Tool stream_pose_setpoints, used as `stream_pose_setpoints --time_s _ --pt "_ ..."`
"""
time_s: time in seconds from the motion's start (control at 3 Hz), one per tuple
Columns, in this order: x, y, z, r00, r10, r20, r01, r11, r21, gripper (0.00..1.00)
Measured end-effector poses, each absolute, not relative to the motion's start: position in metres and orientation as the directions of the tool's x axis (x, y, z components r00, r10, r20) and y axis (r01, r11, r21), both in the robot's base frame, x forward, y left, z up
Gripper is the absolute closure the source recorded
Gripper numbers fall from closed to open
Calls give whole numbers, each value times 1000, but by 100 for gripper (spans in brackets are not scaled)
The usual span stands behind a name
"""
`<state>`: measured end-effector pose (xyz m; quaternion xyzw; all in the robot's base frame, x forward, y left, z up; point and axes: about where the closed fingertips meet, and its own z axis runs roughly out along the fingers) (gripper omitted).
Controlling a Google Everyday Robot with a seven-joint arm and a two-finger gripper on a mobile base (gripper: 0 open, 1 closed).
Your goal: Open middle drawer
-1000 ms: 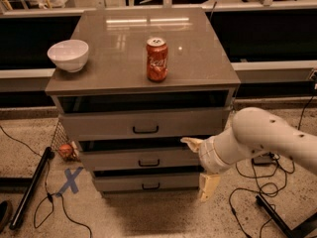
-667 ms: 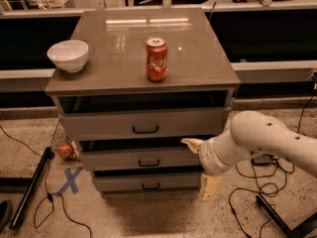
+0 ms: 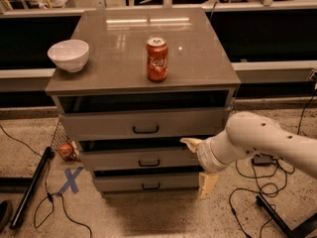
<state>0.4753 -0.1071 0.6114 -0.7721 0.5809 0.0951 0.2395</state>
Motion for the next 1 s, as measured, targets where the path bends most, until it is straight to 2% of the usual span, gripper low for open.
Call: stream_pose_setpoints --time_s 1.0 --pt "525 -133 505 337 -844 -417 -932 -236 -275 0"
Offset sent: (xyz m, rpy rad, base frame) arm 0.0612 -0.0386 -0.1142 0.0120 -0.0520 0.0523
